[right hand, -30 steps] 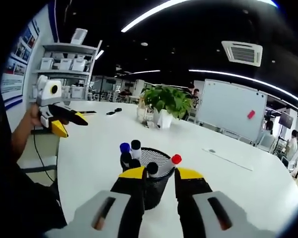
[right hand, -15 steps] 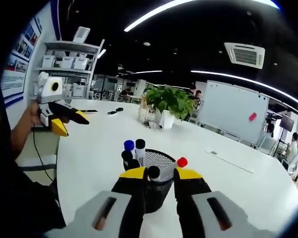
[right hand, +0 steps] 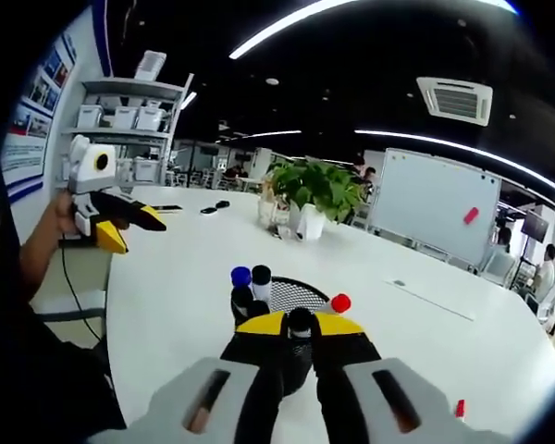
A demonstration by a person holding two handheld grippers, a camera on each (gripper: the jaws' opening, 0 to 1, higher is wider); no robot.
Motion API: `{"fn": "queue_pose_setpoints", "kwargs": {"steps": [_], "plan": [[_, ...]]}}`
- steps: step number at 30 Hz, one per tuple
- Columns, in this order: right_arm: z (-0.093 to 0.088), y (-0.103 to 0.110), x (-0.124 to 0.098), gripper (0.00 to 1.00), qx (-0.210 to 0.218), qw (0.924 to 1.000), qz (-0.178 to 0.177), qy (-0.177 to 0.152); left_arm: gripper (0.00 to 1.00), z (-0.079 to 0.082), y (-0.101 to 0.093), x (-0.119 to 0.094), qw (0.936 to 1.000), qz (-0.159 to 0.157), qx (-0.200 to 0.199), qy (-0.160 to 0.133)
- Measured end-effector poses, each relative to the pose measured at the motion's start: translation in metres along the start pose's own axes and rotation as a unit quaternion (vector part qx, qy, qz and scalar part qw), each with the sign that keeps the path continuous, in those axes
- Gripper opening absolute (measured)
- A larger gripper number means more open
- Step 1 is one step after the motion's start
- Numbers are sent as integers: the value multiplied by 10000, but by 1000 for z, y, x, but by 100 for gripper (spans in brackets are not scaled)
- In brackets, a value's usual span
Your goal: Pick up the whiteboard markers from the pen holder and place them facing the whiteboard neatly
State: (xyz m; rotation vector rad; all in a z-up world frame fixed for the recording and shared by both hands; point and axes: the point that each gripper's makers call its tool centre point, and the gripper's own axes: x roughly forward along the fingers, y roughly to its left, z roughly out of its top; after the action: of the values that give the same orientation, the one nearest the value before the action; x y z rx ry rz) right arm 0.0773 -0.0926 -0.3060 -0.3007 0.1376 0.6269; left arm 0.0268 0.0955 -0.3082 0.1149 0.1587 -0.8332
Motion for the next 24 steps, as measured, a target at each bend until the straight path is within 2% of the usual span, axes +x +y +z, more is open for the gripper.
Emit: {"fn": "queue_pose_setpoints", "kwargs": {"steps": [24], "plan": [[18,-13,-13,13,423,9986,-125,-307,47,0,0,1,10000,-9,-4,0]]}}
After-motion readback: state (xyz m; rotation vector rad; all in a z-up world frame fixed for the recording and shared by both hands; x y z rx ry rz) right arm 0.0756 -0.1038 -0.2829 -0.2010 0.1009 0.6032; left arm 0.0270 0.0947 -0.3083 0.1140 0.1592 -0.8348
